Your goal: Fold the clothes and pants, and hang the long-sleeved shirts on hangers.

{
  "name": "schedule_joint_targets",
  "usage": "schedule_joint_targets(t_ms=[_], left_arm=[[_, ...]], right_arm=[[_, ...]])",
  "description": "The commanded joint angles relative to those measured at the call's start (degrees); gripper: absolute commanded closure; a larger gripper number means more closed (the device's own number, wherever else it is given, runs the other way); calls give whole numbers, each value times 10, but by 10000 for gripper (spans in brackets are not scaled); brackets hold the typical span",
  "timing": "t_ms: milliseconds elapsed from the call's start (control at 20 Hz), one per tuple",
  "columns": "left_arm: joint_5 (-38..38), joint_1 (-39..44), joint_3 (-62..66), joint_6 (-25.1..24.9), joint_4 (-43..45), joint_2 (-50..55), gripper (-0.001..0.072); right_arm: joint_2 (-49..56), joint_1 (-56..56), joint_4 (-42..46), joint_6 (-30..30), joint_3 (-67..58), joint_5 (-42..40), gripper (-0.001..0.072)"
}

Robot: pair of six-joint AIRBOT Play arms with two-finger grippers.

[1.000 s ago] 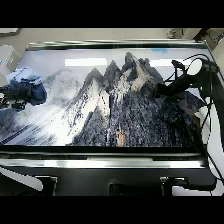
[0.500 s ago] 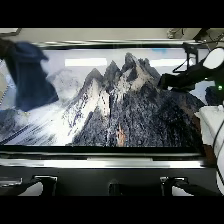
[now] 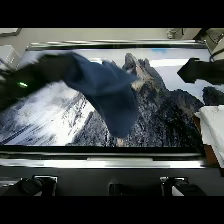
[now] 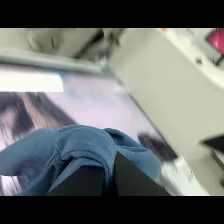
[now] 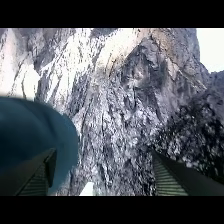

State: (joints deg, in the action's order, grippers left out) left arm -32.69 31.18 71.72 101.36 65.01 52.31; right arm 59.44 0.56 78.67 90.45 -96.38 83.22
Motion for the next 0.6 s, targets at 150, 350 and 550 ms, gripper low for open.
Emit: schedule_joint_targets(t_ms=[150, 350, 550], left_arm=[[5, 125, -119, 82, 8, 182, 685], [-2, 121, -110, -4, -180, 275, 104], [-154, -1, -22, -175, -193, 249, -8]], right_arm=[[-27, 1, 13, 32, 22, 109, 45], [-9, 1, 6, 90, 82, 114, 44], [13, 1, -29, 114, 175, 110, 41]])
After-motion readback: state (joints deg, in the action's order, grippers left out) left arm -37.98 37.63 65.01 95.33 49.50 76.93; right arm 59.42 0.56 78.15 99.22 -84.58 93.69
